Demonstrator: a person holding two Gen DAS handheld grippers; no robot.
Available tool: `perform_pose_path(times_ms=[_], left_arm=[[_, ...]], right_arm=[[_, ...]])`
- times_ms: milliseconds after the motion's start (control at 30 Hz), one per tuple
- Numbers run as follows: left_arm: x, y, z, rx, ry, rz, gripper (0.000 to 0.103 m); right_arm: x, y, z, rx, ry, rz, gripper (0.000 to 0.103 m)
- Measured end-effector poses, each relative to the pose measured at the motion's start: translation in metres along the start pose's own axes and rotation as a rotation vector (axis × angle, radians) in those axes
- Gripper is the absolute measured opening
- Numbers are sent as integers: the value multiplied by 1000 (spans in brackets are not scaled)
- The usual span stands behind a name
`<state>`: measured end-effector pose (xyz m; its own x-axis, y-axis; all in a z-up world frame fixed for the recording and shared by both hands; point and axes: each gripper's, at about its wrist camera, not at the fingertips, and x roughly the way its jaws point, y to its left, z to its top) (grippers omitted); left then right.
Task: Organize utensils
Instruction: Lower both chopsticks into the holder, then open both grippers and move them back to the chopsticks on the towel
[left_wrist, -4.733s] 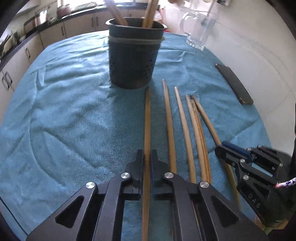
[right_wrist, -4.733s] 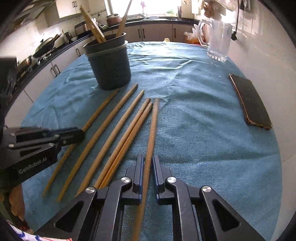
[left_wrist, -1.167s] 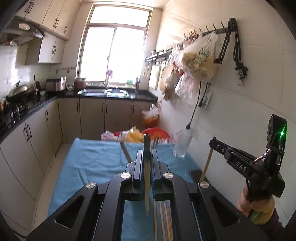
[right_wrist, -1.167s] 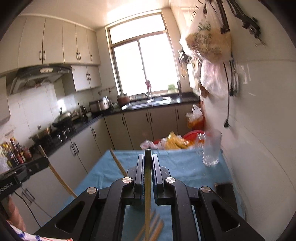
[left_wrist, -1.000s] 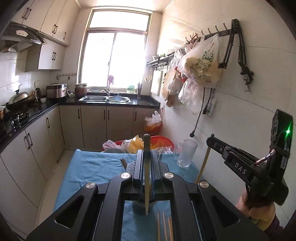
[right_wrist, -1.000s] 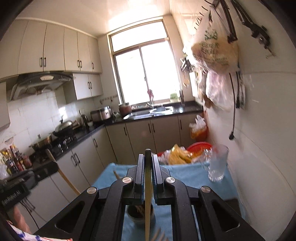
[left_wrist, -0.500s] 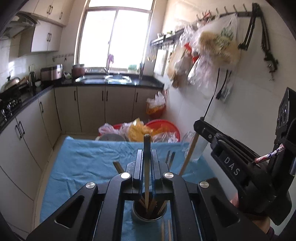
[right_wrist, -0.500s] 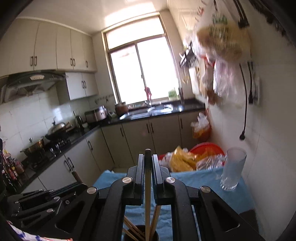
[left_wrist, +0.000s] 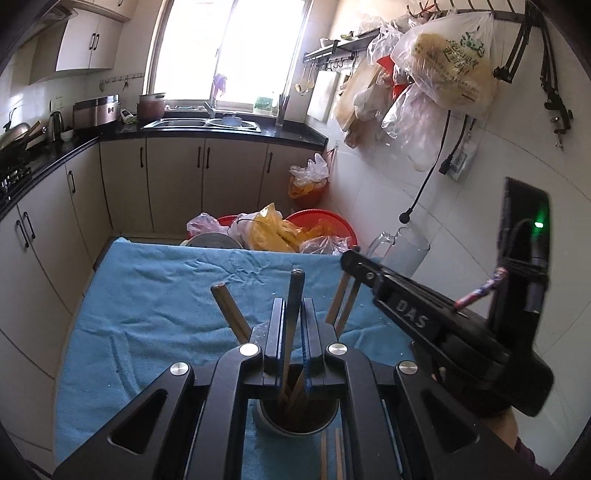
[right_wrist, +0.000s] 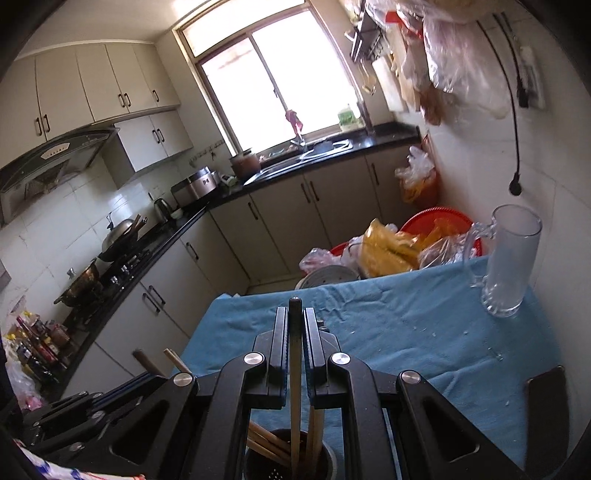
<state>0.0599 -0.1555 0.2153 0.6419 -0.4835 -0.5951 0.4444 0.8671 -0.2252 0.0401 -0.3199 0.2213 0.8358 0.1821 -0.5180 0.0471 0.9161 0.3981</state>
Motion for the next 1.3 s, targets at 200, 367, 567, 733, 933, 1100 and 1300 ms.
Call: perform_pose_path(times_ms=[200, 367, 567, 733, 933, 1100, 1300], left_arm=[[-11, 6, -2, -18, -14, 4, 19], [-31, 11, -8, -35, -40, 5, 27], [-65, 24, -28, -76, -85, 3, 36], [-81, 32, -60, -79, -67, 24, 36], [-68, 41, -119, -87, 52, 28, 39], [-34, 40, -167, -93, 182, 27, 39], [-2, 13, -207, -16, 304, -4, 39]], right_arm=[[4, 6, 7, -7, 7, 10, 9], [-10, 5, 11, 0, -5, 12, 16], [-42, -5, -4, -8, -6, -8, 24], [-69, -17, -39, -29, 38, -40, 31], [-78, -42, -136, -92, 222, -109, 33], [-71, -53, -204, -95, 356, -117, 31], [-74, -46, -240, -156, 396, -124, 27]])
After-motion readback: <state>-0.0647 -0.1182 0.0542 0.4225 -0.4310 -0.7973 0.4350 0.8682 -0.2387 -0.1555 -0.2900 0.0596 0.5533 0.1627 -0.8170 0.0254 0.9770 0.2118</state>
